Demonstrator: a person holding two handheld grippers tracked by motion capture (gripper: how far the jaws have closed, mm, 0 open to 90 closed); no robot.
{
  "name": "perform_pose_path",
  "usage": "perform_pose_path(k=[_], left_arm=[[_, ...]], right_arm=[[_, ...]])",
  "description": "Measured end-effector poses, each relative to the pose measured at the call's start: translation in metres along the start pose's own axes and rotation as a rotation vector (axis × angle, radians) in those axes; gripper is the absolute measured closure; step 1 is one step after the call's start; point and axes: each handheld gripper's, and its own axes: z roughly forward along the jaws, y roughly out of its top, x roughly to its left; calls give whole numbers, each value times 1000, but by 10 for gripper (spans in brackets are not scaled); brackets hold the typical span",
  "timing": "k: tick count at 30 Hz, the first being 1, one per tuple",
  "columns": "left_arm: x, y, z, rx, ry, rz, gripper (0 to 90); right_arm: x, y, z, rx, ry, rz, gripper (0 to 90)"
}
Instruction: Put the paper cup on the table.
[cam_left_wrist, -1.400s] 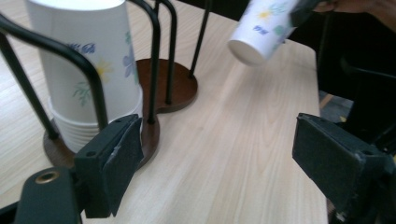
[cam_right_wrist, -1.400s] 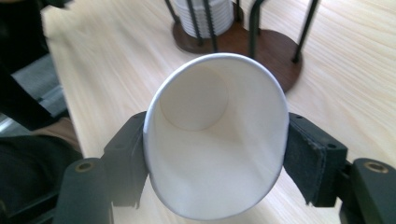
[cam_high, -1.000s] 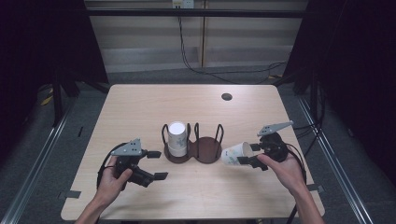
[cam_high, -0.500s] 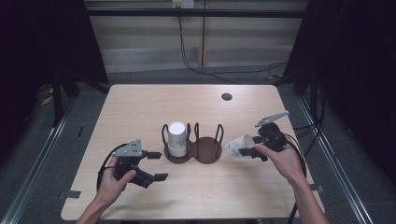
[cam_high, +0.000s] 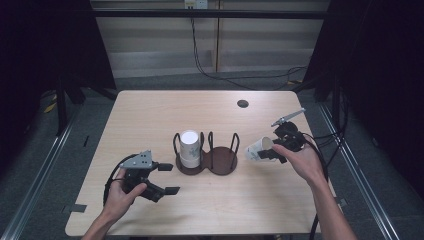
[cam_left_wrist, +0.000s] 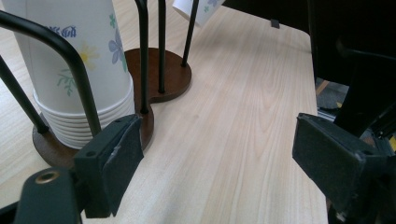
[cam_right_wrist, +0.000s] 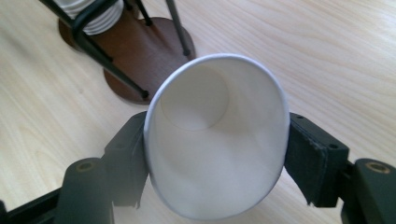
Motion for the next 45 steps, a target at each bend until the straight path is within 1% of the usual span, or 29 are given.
perform_pose_path(k=[3,4,6,12,15,17,18,20,26,27,29,30,32,33,35,37,38,39,40,41,42,45], left_arm=[[0,-1,1,-2,-2,-5,158],[0,-2,1,4,-4,-3,158],[0,-2,1,5,-3,-4,158],[0,-4,0,6,-4,1,159],[1,-4,0,0,-2,0,158],[1,-4,-1,7,1,1,159],[1,-4,0,6,0,2,159],[1,-4,0,5,-2,3,159],[2,-4,-1,5,-2,4,159],[2,-4,-1,3,1,4,159],[3,-4,0,-10,-5,-12,159],[3,-3,1,-15,-2,-11,159],[3,-3,1,-9,0,-6,159],[4,-4,1,-3,-3,-5,159],[4,-4,0,3,3,-3,159],[5,-4,-1,-6,4,-8,159],[5,-4,-1,-8,5,-9,159],[5,-4,-1,-12,5,-14,159],[5,-4,-1,-11,5,-13,159],[5,-4,-2,-10,6,-11,159],[5,-4,-2,-5,7,-6,159],[5,-4,-1,-2,5,-4,159]], right_arm=[[-4,5,1,6,-2,10,292],[-5,6,1,18,-8,19,289],[-7,9,3,34,-12,22,287],[-9,20,8,71,-36,11,286],[-11,25,10,78,-43,17,286],[-13,26,12,99,-56,6,285],[-13,27,14,104,-58,14,285],[-15,28,17,125,-66,9,284],[-21,30,22,154,-83,14,275],[-22,30,23,160,-87,16,273],[-23,31,27,182,-92,12,271],[-25,31,28,182,-94,12,269],[-27,32,32,206,-96,12,265],[-27,32,33,213,-99,15,264],[-28,33,36,223,-106,20,258],[-28,32,39,241,-119,17,252],[-29,33,41,246,-119,8,247],[-29,33,41,238,-122,6,247],[-29,33,42,240,-127,2,240],[-28,34,43,243,-130,8,235],[-27,34,43,245,-131,-6,231],[-24,35,45,244,-139,-10,221]])
